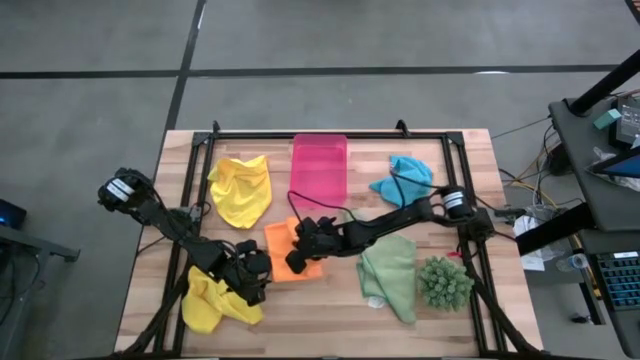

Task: Fold microfiber towels
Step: Fold the orange towel

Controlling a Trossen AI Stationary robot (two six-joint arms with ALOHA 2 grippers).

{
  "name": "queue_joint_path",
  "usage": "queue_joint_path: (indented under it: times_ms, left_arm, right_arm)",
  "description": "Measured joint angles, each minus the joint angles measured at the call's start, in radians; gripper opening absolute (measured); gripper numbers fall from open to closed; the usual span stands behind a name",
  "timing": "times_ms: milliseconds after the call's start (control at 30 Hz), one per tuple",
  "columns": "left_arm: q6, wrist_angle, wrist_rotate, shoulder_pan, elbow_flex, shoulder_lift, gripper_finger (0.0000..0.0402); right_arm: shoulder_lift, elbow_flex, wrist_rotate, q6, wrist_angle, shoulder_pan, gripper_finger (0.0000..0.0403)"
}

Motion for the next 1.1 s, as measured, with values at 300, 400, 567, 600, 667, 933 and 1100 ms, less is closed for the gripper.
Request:
queue_joint_path:
  times_ms: [300, 400, 567, 600, 667, 933, 1100]
  left_arm:
    - [0.001, 0.011, -0.001, 0.0, 0.0, 0.0, 0.0171]
    - [0.001, 0.011, -0.004, 0.0, 0.0, 0.0, 0.0171]
    - [0.001, 0.012, -0.004, 0.0, 0.0, 0.0, 0.0171]
    - [0.002, 0.011, -0.004, 0.0, 0.0, 0.0, 0.0171]
    - [0.002, 0.011, 0.003, 0.0, 0.005, 0.0, 0.0171]
    - [0.017, -0.002, 0.11, -0.001, 0.035, -0.038, 0.0171]
    - [0.028, -0.041, 0.109, -0.001, 0.033, -0.114, 0.0171]
  right_arm:
    - [0.056, 0.052, 0.011, 0.003, 0.002, -0.003, 0.0051]
    - [0.058, 0.055, 0.011, -0.015, 0.001, -0.003, 0.0078]
    - [0.057, 0.055, 0.01, -0.055, 0.043, -0.001, 0.0119]
    - [0.056, 0.055, 0.01, -0.062, 0.053, -0.001, 0.0126]
    - [0.049, 0.055, 0.007, -0.073, 0.057, 0.001, 0.0139]
    - [0.046, 0.056, -0.026, -0.087, 0.08, 0.005, 0.0183]
    - [0.046, 0.056, -0.06, -0.129, 0.144, 0.023, 0.0191]
